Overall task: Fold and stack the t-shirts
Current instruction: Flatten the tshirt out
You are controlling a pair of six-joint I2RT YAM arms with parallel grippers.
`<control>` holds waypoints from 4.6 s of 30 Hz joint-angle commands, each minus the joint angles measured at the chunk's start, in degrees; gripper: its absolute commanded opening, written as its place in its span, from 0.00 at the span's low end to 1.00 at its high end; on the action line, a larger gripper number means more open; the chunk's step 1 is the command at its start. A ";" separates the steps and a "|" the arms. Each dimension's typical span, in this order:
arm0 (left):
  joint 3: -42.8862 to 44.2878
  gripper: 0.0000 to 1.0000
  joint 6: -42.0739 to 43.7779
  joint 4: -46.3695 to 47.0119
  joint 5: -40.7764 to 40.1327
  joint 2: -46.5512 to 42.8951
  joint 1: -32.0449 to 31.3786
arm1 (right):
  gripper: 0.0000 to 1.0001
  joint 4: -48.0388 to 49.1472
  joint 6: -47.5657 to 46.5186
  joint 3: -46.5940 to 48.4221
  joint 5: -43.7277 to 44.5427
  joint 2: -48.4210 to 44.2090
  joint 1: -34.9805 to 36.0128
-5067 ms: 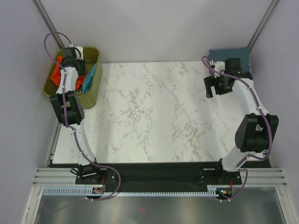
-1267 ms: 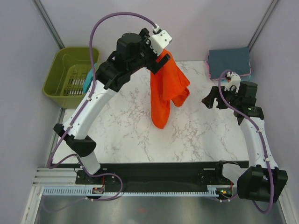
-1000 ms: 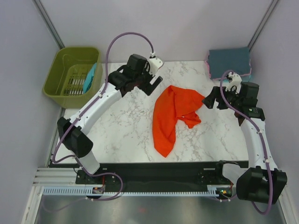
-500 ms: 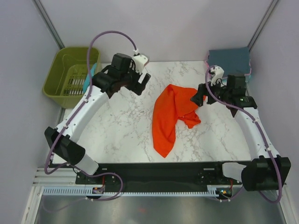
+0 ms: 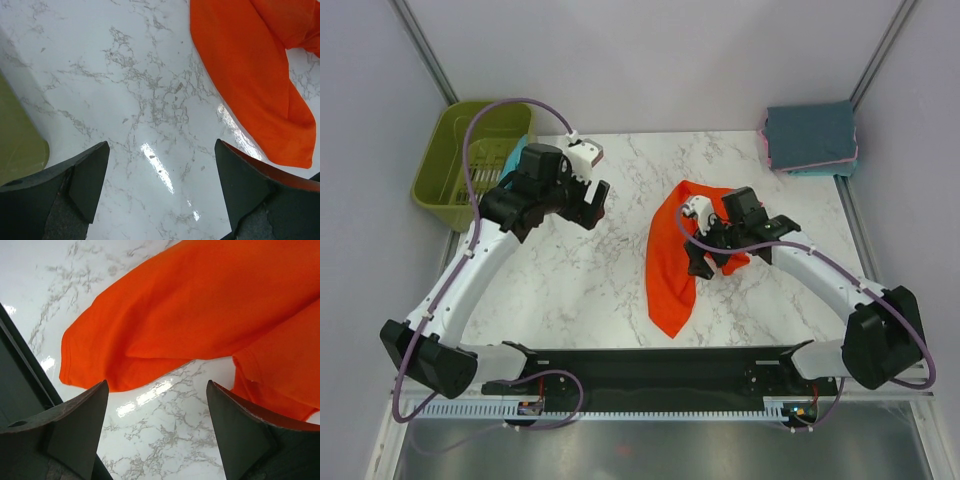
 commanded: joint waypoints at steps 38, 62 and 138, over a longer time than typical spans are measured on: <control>0.22 0.89 -1.98 -1.14 4.70 -3.29 9.31 | 0.00 0.57 -18.79 23.37 35.51 9.29 25.10; 5.32 0.90 -1.11 0.44 0.39 0.67 9.31 | 0.76 0.22 -19.42 31.29 39.71 6.13 22.80; 25.88 0.91 -1.01 -6.51 19.36 37.83 -8.62 | 0.00 -6.11 -14.15 10.24 36.30 -14.63 5.23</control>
